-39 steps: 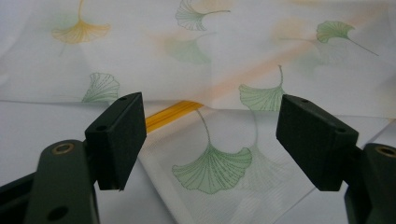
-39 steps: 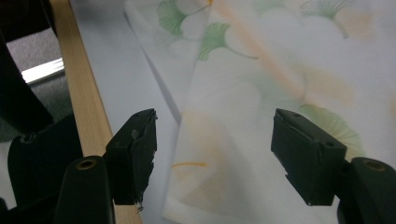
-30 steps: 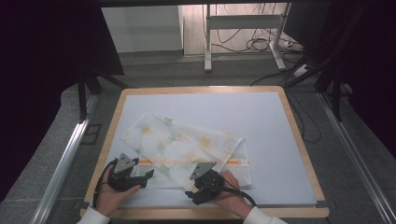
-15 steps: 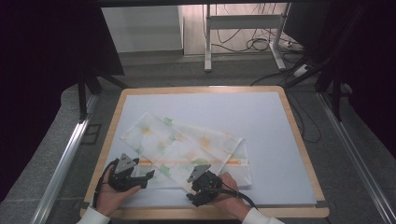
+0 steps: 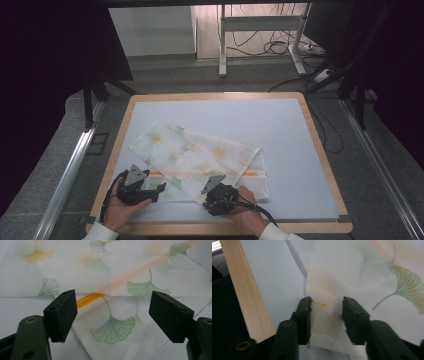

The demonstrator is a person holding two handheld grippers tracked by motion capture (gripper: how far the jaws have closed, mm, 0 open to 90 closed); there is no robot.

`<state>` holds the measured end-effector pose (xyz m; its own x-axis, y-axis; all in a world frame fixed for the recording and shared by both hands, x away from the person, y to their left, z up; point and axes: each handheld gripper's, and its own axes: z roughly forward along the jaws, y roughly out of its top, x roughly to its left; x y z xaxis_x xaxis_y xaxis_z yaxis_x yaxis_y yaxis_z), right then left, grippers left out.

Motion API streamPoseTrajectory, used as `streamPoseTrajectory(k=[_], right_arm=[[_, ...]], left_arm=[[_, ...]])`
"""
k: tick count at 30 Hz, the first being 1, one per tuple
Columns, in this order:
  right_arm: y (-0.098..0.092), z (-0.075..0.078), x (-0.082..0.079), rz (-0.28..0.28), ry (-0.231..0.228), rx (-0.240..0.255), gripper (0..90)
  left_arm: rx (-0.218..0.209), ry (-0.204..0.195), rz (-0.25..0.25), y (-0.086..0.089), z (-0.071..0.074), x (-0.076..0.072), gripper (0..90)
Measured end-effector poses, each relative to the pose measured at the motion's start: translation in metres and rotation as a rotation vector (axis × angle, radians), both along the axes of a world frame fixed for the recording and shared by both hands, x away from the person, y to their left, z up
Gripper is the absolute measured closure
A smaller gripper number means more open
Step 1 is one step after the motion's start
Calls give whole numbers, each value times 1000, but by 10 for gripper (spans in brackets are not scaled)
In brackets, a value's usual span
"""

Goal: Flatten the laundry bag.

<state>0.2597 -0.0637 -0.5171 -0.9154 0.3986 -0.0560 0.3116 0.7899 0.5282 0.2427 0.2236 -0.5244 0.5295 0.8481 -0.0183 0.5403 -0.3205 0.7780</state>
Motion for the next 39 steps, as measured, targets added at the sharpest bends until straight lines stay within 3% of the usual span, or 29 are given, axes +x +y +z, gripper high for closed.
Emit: streamPoseTrajectory(k=[7,13,14,15,19,30,39], right_arm=[[-3,0,5,-12,-11,1,777],[-3,1,5,-4,-15,11,845],[-4,2,6,-2,-14,26,852],[-7,7,7,-3,-11,74,858],[-10,19,7,-1,-11,131,860],[-11,30,14,0,-30,153,867],[-23,48,31,-42,-58,213,869]], left_arm=[[8,3,-4,-1,-1,0,225],[8,2,-6,-1,-1,0,225],[9,1,-6,-1,-1,0,225],[8,3,-9,-1,-1,1,225],[8,4,-12,-2,-1,1,225],[2,2,-6,0,-1,1,226],[-12,-2,-2,0,0,0,228]])
